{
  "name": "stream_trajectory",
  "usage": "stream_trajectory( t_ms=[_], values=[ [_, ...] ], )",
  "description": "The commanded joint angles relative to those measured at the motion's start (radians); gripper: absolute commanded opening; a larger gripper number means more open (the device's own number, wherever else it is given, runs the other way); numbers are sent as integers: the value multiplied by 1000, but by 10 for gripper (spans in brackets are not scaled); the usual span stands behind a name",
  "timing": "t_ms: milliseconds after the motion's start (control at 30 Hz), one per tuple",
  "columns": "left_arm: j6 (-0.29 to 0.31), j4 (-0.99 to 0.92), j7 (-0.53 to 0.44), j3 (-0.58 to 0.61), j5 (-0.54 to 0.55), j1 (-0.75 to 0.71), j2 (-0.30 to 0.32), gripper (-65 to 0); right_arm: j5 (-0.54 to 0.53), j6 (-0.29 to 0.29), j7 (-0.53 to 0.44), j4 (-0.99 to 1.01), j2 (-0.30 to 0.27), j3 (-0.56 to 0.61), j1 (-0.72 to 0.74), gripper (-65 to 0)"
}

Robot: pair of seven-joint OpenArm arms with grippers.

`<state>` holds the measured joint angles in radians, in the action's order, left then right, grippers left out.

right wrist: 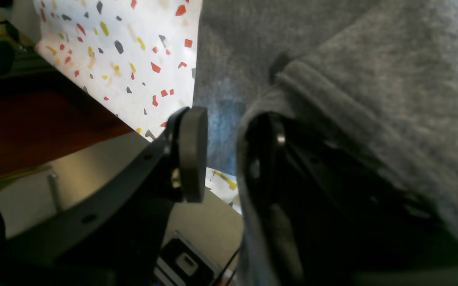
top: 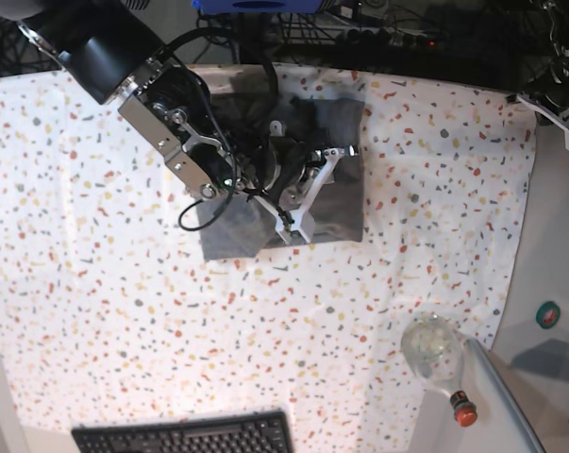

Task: Layout the t-shirt on the table in an organized manner, then fold the t-shirt properly
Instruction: 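Press the folded bundle flat with the right gripper and release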

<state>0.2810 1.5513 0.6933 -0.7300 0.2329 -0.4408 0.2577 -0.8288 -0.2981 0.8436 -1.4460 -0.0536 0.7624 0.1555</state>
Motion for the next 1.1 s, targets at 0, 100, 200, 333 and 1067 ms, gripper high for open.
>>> stream_trajectory(
  t_ms=[0, 100, 200, 333, 1067],
  values=[
    [-2, 16, -19, -9, 4, 0, 18, -650, -14, 4, -8, -17, 27, 10, 31, -446],
    [-2, 16, -19, -9, 4, 0, 18, -650, -16, 4, 21, -51, 31, 75, 51, -447],
    [-2, -1, -19, -10, 4, 1, 21, -650, -14, 3, 61, -220, 4, 64, 33, -447],
    [-2, -62, -21, -53, 3, 24, 32, -650, -14, -14, 67, -451, -91, -56, -53, -450],
    [-1, -147, -22, -161, 3, 46, 32, -650, -13, -152, -143, -207, -223, -248, -139, -650]
  ],
)
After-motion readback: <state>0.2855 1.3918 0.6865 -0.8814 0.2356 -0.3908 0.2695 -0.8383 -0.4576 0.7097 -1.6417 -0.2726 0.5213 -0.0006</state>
